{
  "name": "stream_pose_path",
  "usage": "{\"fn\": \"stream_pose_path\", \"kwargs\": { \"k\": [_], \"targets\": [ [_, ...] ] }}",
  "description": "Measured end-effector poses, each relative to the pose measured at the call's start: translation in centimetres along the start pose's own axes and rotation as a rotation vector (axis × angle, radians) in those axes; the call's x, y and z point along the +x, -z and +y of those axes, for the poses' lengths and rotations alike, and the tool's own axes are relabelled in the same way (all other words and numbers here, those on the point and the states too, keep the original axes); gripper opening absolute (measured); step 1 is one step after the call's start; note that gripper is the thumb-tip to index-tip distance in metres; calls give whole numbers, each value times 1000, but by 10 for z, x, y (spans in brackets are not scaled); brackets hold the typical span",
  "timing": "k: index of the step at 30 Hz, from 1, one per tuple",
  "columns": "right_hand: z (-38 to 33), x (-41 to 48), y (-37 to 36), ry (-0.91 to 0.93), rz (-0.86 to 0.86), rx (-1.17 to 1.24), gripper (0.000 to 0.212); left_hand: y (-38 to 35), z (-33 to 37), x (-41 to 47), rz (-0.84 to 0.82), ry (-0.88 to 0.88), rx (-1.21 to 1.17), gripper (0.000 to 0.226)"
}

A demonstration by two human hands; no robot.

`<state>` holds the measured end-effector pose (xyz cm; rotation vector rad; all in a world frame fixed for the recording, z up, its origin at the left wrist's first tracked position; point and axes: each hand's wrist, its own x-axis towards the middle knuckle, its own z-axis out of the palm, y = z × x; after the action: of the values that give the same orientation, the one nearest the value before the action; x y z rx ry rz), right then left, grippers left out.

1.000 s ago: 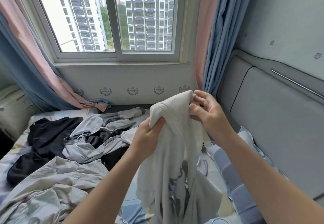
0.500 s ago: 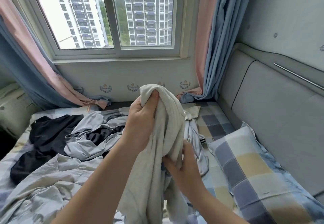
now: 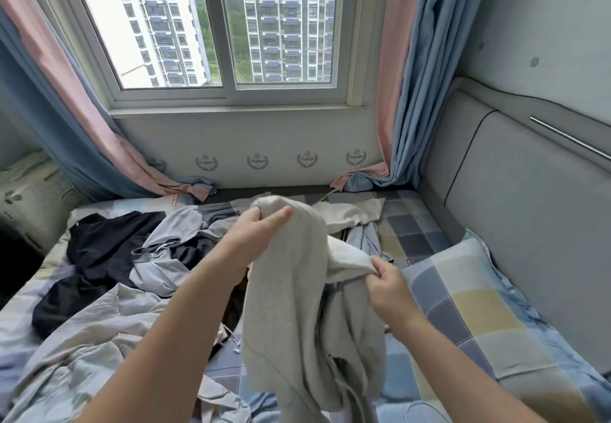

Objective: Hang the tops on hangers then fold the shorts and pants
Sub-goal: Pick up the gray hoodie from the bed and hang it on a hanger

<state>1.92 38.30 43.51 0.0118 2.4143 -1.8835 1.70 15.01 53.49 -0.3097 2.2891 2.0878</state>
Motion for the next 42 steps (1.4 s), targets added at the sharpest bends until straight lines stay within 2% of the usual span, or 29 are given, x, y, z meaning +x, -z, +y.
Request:
{"fn": "stream_pose_path", "kwargs": {
  "k": [1,5,12,15,17,20,23,26,29,33,37,40,42],
  "targets": [
    [-9,1,4,0,20,18,31,-2,-8,1,-28,33,52,26],
    [-36,-2,12,30,27,53,27,-11,-44,3,-141,102,195,71],
    [-91,-4,29,204,73,160,28,-48,-83,-10,-260,90,344,95],
    [-115,-6,31,272,60,230,35,-68,-88,-19,-300,115,336,95],
    [-128,-6,32,302,51,285,31,-79,-86,-23,-268,101,307,92],
    [-137,-2,34,301,79,348,23,-82,-74,-22,-133,28,424,64],
    [-134,5,37,253,133,390,22,-66,-61,-15,-94,-118,467,29],
    [-127,9,41,179,142,406,14,-49,-51,-11,-54,-150,377,37],
    [-119,10,42,109,40,513,27,-31,-41,-5,70,-145,221,41],
    [-114,-1,39,168,-38,338,25,-9,-25,2,241,-35,11,34],
    [-104,-24,20,193,-344,248,9,-16,-18,-6,214,103,-205,29],
    [-92,-40,2,137,-583,82,8,-23,-15,-14,254,128,-317,27],
    [-78,-47,-11,134,-544,-153,12,-22,-8,-18,283,134,-418,25]
  ]
}}
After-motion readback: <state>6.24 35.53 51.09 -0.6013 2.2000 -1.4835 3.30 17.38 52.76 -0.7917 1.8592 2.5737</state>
